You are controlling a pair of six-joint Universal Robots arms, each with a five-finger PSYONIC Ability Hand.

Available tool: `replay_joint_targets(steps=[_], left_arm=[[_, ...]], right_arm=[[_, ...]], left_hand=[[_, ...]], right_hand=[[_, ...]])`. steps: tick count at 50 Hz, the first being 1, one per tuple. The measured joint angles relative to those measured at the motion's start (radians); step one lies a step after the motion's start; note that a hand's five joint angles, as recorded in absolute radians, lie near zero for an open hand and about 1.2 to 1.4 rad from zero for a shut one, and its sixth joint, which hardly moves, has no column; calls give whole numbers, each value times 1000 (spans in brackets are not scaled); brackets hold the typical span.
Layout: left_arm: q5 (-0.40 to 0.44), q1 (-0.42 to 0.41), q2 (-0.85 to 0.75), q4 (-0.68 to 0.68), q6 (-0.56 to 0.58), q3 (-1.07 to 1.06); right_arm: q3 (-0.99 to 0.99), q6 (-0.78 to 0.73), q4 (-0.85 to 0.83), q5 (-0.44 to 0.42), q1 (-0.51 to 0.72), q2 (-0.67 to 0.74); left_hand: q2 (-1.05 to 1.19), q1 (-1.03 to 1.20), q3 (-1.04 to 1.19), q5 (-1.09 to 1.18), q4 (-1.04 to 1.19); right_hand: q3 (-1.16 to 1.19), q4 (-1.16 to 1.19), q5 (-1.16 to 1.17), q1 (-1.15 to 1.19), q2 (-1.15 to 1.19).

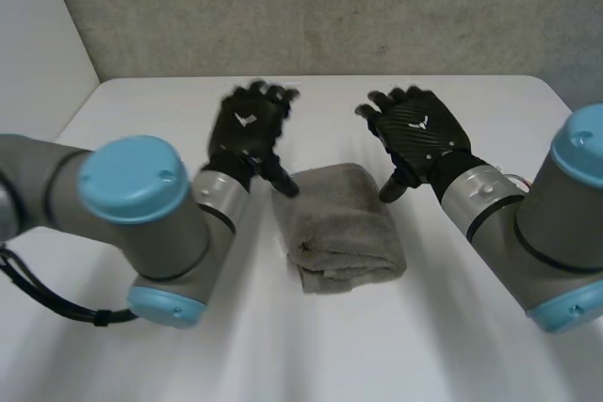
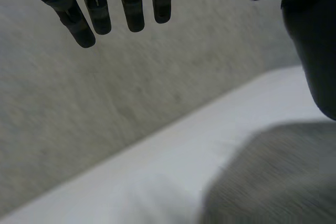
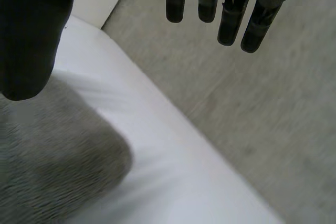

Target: Fold the towel.

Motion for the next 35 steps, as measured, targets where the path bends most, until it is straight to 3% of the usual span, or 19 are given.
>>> replay_joint_targets(steps=[8,19,26,35], left_arm=[[-2,-30,-125,-120,-1,32],[-3,-25,-151,-130,1,-32],[-5,-22,-100,-127,-1,-53],[-16,-11,67,-131,-19,-51]], right_arm=[[-135,74,238,-8,-27,176],[-229,73,358,-3,-32,313],[-241,75,374,-8,-32,270],[-291,87,382,5,-21,104]], left_hand=[[0,0,0,0,0],[0,0,1,0,0],[-1,0,-1,-1,0],[-1,0,-1,-2,0]], right_hand=[[0,0,0,0,0],[0,0,0,-15,0],[0,0,0,-15,0],[0,0,0,-15,0]])
